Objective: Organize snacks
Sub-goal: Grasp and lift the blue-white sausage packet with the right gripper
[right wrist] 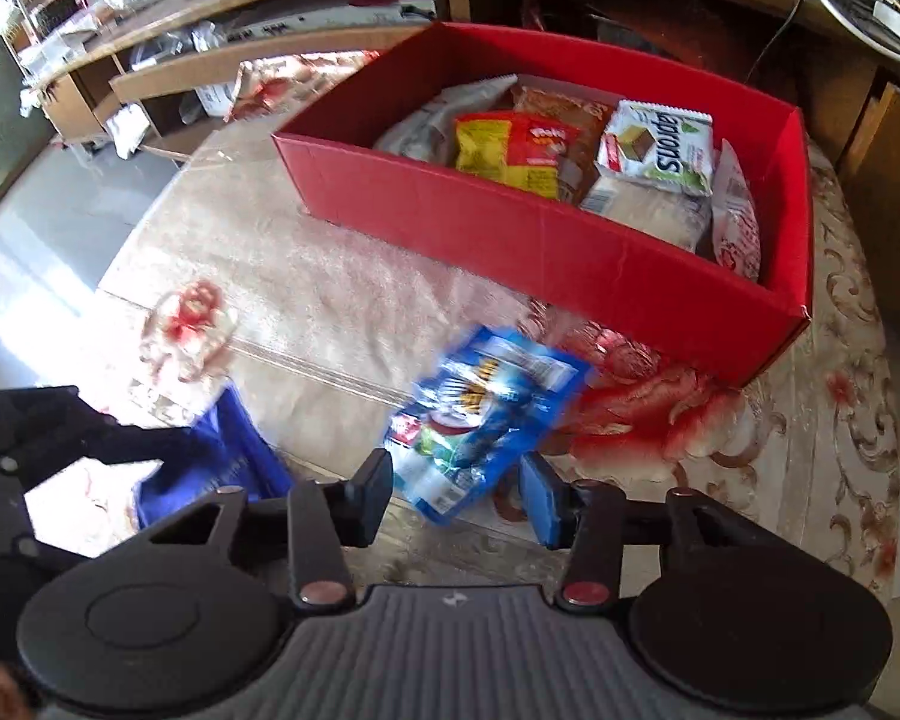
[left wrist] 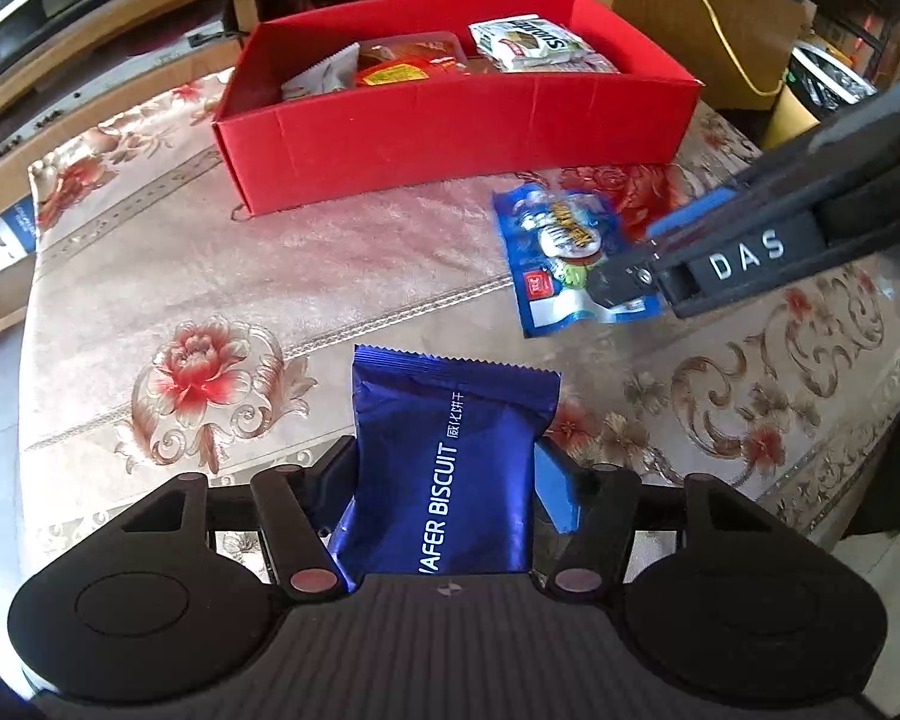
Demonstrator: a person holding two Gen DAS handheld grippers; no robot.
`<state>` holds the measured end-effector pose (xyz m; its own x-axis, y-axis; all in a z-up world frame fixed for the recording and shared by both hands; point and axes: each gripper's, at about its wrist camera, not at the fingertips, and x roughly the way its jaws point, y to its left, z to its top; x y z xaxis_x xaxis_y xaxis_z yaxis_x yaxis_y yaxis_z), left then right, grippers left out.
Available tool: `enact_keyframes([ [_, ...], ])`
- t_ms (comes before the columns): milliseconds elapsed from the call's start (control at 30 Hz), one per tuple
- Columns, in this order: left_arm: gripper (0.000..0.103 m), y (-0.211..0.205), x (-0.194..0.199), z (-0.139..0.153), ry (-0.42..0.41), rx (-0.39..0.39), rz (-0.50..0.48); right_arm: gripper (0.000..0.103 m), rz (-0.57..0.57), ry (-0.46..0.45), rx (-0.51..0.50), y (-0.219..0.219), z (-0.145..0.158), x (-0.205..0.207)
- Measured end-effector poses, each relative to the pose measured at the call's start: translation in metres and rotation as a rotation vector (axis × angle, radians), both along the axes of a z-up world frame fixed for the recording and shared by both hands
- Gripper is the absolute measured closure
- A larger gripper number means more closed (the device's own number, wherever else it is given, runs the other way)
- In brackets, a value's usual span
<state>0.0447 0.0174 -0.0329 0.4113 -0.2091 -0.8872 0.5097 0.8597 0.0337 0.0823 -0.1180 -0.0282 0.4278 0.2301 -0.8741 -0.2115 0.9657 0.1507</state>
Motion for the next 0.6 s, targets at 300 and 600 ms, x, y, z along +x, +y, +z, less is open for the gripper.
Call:
enact_keyframes([
  [300, 0.017, 0.001, 0.003, -0.004, 0.047, -0.03, 0.027, 0.04, -0.164, 0.078, 0.141, -0.031, -0.005, 0.019],
  [600, 0.009, 0.001, 0.006, -0.013, 0.052, -0.012, 0.031, 0.013, -0.275, 0.131, 0.148, 0.002, -0.021, 0.044],
])
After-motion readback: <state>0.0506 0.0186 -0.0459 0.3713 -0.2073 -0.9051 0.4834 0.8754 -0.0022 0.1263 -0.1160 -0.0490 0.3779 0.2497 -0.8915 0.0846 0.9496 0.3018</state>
